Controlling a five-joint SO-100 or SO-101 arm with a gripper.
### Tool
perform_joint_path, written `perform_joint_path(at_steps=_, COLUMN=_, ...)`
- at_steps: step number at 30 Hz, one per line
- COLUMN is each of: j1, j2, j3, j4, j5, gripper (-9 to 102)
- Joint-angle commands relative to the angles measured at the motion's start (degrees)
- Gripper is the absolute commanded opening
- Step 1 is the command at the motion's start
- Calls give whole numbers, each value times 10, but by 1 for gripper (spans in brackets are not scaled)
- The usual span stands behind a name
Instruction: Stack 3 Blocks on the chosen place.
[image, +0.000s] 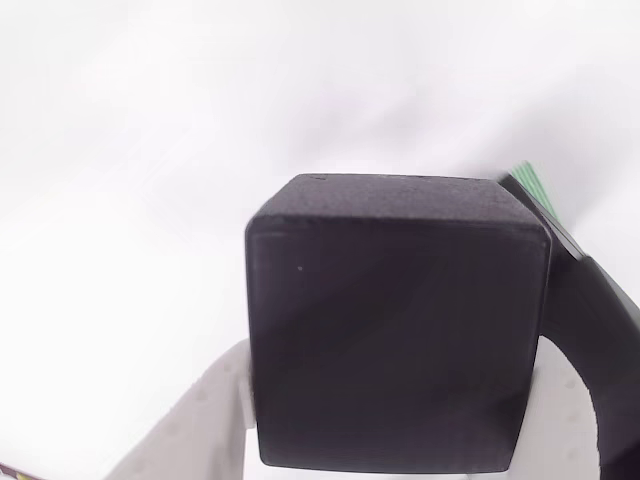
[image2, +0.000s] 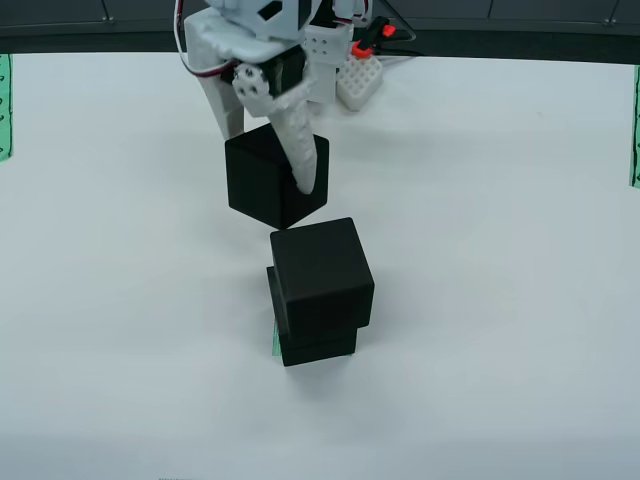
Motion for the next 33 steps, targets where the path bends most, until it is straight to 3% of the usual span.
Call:
perform_joint_path(at_steps=1, j1=-46, j2=85, j3=-47, j4=6, j5=2, gripper=25)
perform_joint_path(at_steps=7, j1=-111, j2=174, j3=-54, j4=-11, j5=-13, gripper=25)
perform_joint_path(at_steps=24, j1=-66, j2=190, j3=107, j4=-334, j5=-125, gripper=25)
perform_joint_path(at_steps=33, j1=-56, j2=162, j3=120, j4=-422, j5=-128, gripper=24)
